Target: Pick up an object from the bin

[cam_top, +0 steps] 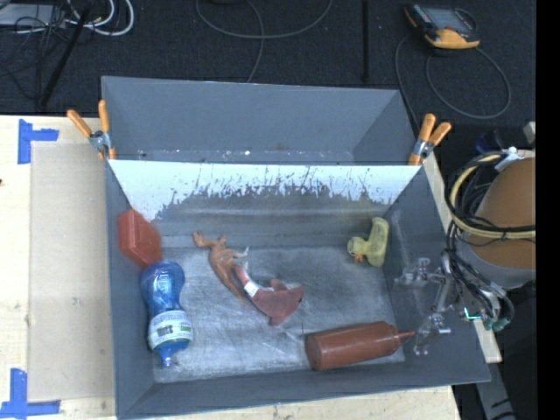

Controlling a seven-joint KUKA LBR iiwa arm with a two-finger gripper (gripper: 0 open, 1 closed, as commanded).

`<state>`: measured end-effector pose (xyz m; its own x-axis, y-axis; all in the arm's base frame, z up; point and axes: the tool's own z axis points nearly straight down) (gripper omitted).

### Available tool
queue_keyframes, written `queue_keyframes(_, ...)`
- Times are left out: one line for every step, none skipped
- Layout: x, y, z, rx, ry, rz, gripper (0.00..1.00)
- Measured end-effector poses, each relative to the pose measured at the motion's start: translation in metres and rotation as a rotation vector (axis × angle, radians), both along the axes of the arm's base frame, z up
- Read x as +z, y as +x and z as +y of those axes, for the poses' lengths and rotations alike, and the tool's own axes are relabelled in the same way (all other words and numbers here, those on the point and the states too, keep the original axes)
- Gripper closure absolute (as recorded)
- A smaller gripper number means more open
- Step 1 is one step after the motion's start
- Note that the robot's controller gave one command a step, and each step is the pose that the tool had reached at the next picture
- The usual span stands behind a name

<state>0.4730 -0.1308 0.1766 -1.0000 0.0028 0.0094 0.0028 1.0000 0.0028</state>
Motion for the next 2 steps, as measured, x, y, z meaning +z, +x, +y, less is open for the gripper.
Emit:
queue_keyframes(0.004, 0.002, 0.000, 0.003, -0.002, -0.007, 0.00)
queue_keyframes(-0.049, 0.013, -0.006, 0.044, -0.004, -0.014, 0.00)
